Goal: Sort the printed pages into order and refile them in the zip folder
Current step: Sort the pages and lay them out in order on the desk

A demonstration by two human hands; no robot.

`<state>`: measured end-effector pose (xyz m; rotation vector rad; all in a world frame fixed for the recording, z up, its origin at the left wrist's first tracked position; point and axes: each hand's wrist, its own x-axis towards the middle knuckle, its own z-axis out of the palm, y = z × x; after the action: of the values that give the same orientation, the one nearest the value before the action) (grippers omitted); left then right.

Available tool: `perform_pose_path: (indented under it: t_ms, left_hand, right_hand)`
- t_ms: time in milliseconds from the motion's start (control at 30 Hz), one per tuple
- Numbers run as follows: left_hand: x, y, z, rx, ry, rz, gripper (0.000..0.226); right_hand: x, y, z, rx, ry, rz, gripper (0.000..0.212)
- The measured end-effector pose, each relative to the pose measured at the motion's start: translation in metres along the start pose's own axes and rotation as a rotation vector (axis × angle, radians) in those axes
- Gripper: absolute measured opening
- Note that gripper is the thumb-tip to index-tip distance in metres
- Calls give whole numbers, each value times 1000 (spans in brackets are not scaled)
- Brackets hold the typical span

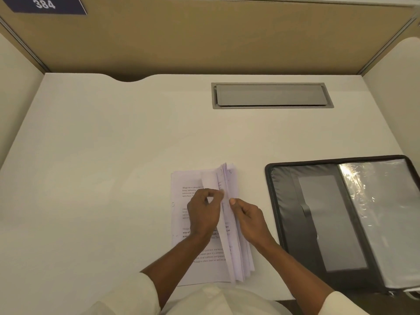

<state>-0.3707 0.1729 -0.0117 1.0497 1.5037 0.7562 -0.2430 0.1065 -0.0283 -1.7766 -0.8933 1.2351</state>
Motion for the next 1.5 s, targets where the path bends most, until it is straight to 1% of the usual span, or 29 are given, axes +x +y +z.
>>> perform_pose_path:
  t_ms: [33,67,100,133,200,267,333,400,467,500,567,633,700,733,767,833,867,900,967,1000,1100,1200,1300,1333,1367,1500]
  left_hand:
    - [-1,3,1,29,-6,18,22]
    - [-2,4,2,63,-6,35,30]
    - [-2,5,3,98,4,48,34]
    - [-2,4,4,120,7,57,33]
    - [-2,3,4,158,23,70,23]
    - [-1,2,3,181,43,66,16]
    - [1,3,2,178,56,43,18]
    - [1,7,0,136,72,-7,23]
    - [2,8,-1,112,84,-43,35]
    - [3,5,-1,100,92,-49,41]
    - [2,4,-1,71,103,-47,46]
    - [1,2,-3,57,109,-33,37]
    - [-2,3,-5,43,114,-19,28]
    - [-3,3,-7,28,113,-3,30]
    - [-4,2,-8,18,112,31,39]
    - [-5,-1,-11,45,100,133,69]
    - [-5,-2,-12,73,86,189,77]
    - [-3,-5,-12,114,81,243,74]
    - [0,-10,-10,153,81,330,42]
    - [0,-12,-8,166,83,328,30]
    - [-5,-8,-1,209,28,265,24]
    - [-5,-3,6,245,-14,238,4]
    - [-4,0,12,290,-9,237,26]
    - [-4,-1,13,304,-3,241,29]
    - [-4,0,13,314,3,243,27]
    - [-4,1,13,309,67,236,8]
  right_hand:
    - [-2,0,1,-22,-1,-19,33]
    - [-3,1,3,-48,2,-40,29]
    - [-5,2,3,-79,6,-58,28]
    - [-5,5,4,-102,8,-64,27]
    - [-6,7,4,-110,-4,-55,26]
    - [-9,3,3,-72,-9,-31,38]
    - [-10,-3,1,-46,15,-18,47]
    - [-10,-5,-1,-5,44,21,43]
    - [-9,-5,-3,43,52,58,33]
    - [-8,-5,-4,69,56,75,32]
    - [-7,-6,-5,133,61,121,37]
    - [-8,-9,-7,184,53,147,43]
    - [-9,-11,-8,203,47,150,41]
    - [-10,-10,-8,207,49,153,37]
    - [-10,-8,-8,203,54,156,32]
    - [-8,-4,-9,184,68,164,24]
    - [-7,-3,-9,181,71,164,22]
    - [-6,-3,-9,186,71,162,20]
    - [-7,-6,-8,190,69,148,19]
    - [-7,-7,-8,180,69,138,21]
    - [-8,-6,-5,123,66,70,27]
    - [-9,-4,-2,103,44,7,28]
    - [-8,-1,1,118,33,-15,28]
    - [-8,0,1,128,33,-13,28]
    - [-8,0,0,141,29,-13,29]
    - [-8,1,-4,127,36,-15,30]
